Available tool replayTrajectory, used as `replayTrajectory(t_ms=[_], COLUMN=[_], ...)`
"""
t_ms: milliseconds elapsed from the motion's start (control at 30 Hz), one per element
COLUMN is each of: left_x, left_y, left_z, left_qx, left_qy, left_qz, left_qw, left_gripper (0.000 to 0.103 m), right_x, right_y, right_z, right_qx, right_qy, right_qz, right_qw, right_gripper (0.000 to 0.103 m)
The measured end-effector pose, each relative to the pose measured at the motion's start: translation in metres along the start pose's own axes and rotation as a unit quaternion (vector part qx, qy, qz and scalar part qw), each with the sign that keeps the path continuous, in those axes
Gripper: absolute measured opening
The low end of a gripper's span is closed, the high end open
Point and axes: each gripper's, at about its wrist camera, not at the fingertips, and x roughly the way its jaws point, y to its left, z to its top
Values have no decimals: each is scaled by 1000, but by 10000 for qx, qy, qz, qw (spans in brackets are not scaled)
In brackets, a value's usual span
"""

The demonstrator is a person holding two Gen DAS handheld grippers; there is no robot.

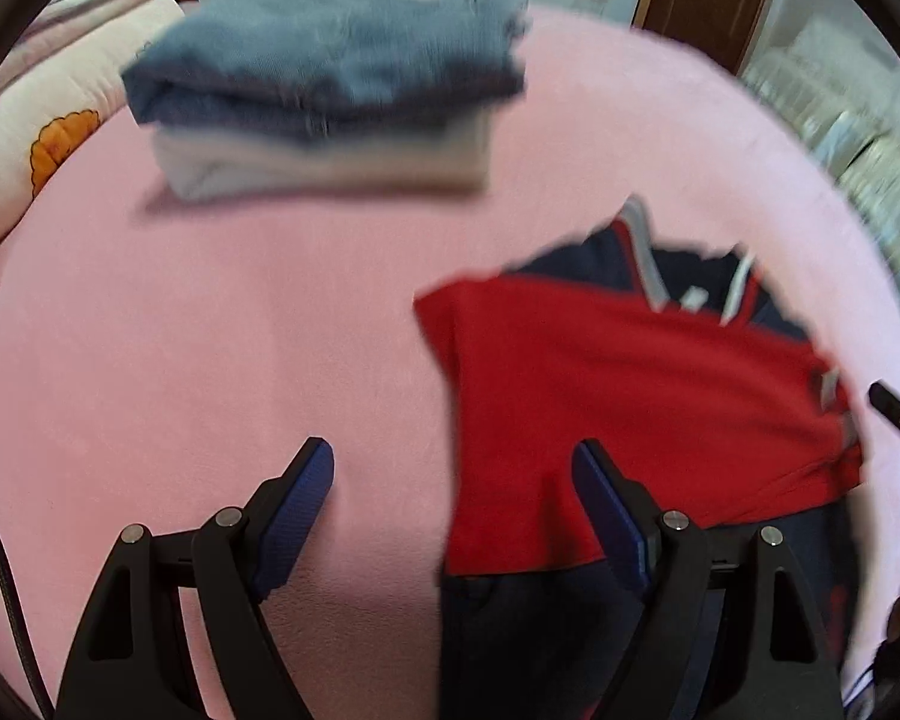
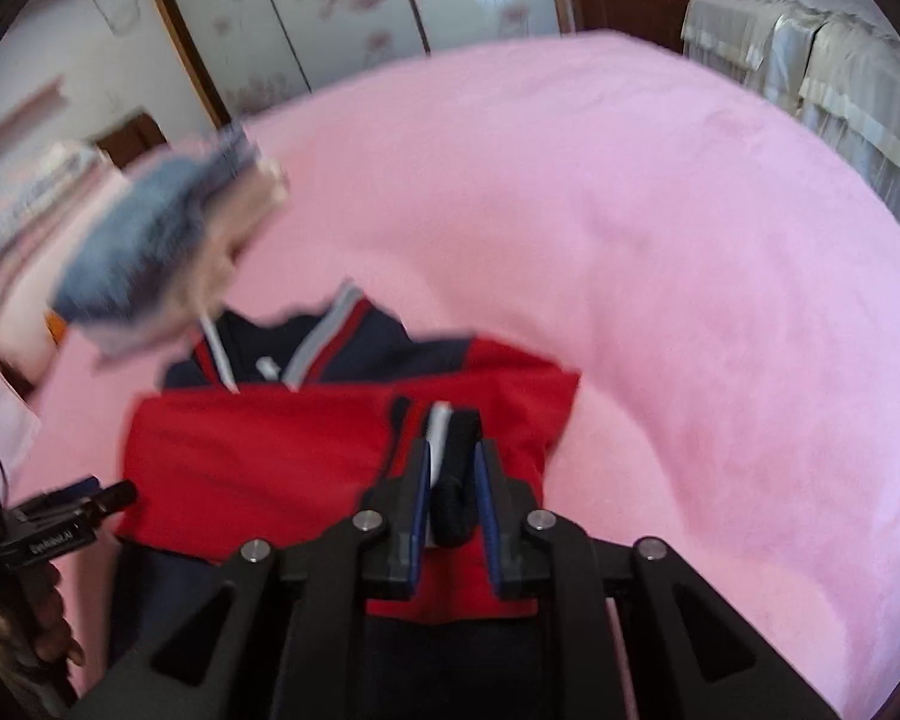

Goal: Fold large clothes

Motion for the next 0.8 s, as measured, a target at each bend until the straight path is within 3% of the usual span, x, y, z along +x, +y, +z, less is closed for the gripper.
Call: replayTrajectory(t_ms=[133,267,300,400,467,533,600,800], left_x=[-12,10,12,40,52,55,56,56], left_y=[-9,-39,-48,-54,-50,-48,-46,-45], left_z=[13,20,15,9,6,6,6,6], left_qx=[-190,16,45,151,151,179,228,250], left_qy=[-149,53,112,350,405,336,289,294], left_qz=[-702,-764,-749,-552,-562,-576,-531,-595], left_qw=[9972,9971,9971,9977,9975,9976,9979,9975], left_gripper=[80,69,65,59,58,58,58,58], right_x=[-2,31,41,74,78,67,60,55], right_y=[39,76,80,65,34,18,6,12], right_z=[0,-9,-13,-20,-19,-15,-13,-11], right_qx=[-213,-482,-526,-559,-159,-187,-62,-6], right_qy=[-52,200,295,607,613,426,430,488], right_qz=[748,984,937,234,378,-85,139,87], right_qw=[9970,9938,9938,9963,9973,9989,9990,9988], right_gripper=[15,15,13,0,0,0,0,0])
